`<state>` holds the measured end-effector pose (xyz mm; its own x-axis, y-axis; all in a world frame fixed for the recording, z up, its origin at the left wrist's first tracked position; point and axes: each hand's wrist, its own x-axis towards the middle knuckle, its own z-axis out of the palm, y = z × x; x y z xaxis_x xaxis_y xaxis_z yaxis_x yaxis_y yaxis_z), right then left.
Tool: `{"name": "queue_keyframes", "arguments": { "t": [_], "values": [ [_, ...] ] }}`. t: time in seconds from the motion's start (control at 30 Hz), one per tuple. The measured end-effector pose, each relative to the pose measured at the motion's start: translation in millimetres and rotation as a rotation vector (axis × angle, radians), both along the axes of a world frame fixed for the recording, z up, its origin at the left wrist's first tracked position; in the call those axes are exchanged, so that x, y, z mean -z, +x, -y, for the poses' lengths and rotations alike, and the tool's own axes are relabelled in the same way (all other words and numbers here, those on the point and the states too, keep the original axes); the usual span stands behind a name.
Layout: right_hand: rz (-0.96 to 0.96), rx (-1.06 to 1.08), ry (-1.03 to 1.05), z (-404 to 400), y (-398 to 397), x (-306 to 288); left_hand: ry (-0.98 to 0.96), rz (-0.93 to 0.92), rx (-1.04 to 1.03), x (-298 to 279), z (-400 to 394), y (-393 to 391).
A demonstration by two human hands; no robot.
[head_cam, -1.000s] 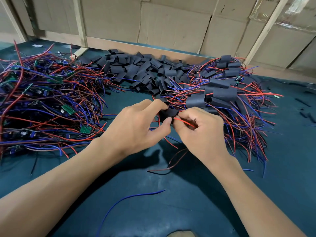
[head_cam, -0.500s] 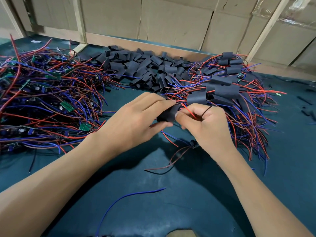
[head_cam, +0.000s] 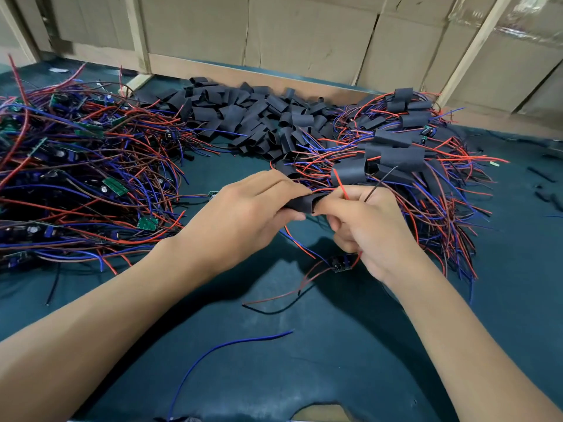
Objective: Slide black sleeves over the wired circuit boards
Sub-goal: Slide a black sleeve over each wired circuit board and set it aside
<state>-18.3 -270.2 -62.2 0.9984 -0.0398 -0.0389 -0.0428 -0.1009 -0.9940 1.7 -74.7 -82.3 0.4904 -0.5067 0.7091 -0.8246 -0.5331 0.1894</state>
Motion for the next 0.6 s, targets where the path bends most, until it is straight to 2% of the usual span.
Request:
{"name": "queue_keyframes", "arguments": {
  "t": [0.2, 0.33, 0.43, 0.53, 0.6],
  "values": [
    [-0.07, -0.074, 0.147, 0, 0, 2, -0.196, -0.193, -0.048, 0, -2, 2],
    [-0.051, -0.131, 0.334, 3, 2, -3, -0.446, -0.441, -0.097, -2, -4, 4],
    [-0.008, -0.219, 0.457, 4, 0, -7, -0.549, -0.582, -0.052, -1, -3, 5],
    [0.068, -0.224, 0.4, 0, -2, -9, -0.613, -0.682, 0.03, -1, -2, 5],
    [0.087, -0.181, 0.32, -3, -4, -11, -0.731, -0.812, 0.168, -1, -1, 5]
  ]
}}
